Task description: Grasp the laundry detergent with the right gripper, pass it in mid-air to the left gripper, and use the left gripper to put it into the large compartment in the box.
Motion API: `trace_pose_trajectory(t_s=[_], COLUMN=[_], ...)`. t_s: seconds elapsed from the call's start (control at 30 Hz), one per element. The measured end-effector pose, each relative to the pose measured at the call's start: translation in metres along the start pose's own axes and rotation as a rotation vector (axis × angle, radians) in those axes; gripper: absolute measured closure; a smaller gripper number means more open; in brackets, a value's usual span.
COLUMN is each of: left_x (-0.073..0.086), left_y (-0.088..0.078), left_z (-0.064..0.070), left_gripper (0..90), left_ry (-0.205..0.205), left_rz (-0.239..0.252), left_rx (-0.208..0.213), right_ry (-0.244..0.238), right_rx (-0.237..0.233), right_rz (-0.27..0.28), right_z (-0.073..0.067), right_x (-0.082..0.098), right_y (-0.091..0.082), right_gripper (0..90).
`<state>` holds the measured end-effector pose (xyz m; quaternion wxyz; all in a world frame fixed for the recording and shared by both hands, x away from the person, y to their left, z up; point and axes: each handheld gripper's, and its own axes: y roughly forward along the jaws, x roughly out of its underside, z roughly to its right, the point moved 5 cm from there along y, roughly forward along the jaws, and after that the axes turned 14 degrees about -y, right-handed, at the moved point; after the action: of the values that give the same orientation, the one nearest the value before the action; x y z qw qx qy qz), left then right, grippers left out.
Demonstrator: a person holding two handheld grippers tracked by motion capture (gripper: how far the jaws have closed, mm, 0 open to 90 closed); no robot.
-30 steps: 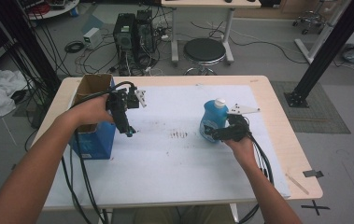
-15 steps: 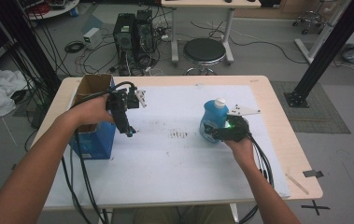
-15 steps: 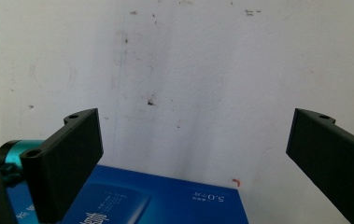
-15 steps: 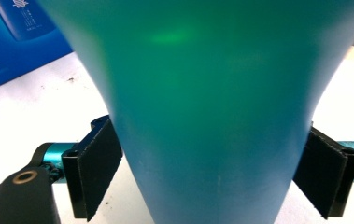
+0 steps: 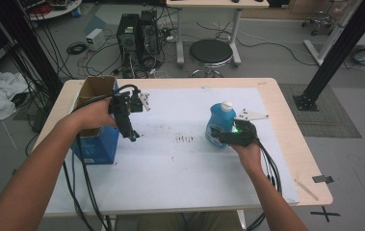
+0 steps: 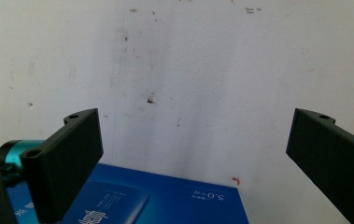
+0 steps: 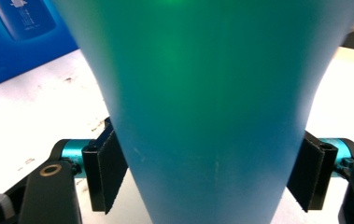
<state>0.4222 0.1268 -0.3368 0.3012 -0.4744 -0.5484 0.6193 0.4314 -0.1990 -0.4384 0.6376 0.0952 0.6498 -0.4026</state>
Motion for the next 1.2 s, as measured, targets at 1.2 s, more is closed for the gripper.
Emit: trace_pose_trajectory(t_s=[1.2], left_x=[-0.0017], left_y=[0.0036], left_z=[-0.0017], left_gripper=[3.7], left_ry=[-0.007], left_rz=[0.001], left_rx=[0.004], right_ry=[-0.078], right_rx=[0.027], right_rz=[0.017], right_z=[-0.0032], right_x=[-0.0056], right_y=[-0.005], right_gripper=[45.4])
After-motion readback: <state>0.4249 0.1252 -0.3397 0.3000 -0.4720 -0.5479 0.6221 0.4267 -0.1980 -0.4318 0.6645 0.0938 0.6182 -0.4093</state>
